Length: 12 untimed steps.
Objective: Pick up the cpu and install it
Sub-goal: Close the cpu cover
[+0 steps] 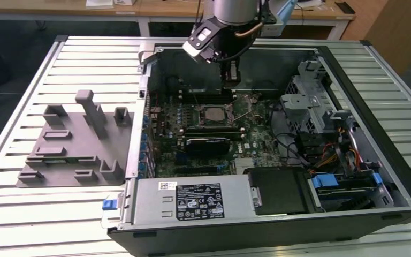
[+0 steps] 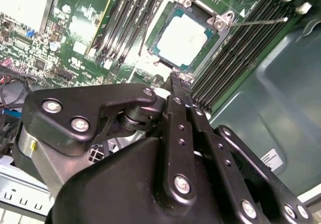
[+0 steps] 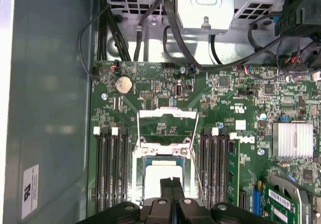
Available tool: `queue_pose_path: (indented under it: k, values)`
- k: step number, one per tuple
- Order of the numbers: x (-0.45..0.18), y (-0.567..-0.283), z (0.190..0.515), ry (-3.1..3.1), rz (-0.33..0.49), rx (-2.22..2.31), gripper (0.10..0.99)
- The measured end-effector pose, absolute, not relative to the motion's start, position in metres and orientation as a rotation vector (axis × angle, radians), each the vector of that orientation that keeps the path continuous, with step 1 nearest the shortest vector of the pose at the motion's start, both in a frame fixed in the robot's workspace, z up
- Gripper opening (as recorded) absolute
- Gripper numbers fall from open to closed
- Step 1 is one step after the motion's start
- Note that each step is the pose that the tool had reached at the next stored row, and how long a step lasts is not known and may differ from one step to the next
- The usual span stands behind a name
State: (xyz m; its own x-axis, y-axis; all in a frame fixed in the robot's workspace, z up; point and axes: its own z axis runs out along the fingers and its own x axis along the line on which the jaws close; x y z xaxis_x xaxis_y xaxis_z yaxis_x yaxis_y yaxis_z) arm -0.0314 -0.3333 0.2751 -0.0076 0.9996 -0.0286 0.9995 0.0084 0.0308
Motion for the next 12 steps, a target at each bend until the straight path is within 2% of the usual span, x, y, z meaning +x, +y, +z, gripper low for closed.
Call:
queue_pose_path:
  k: [12]
  values:
    - [-0.01,-0.333,0.275,2.2,0.003,2.183,0.106]
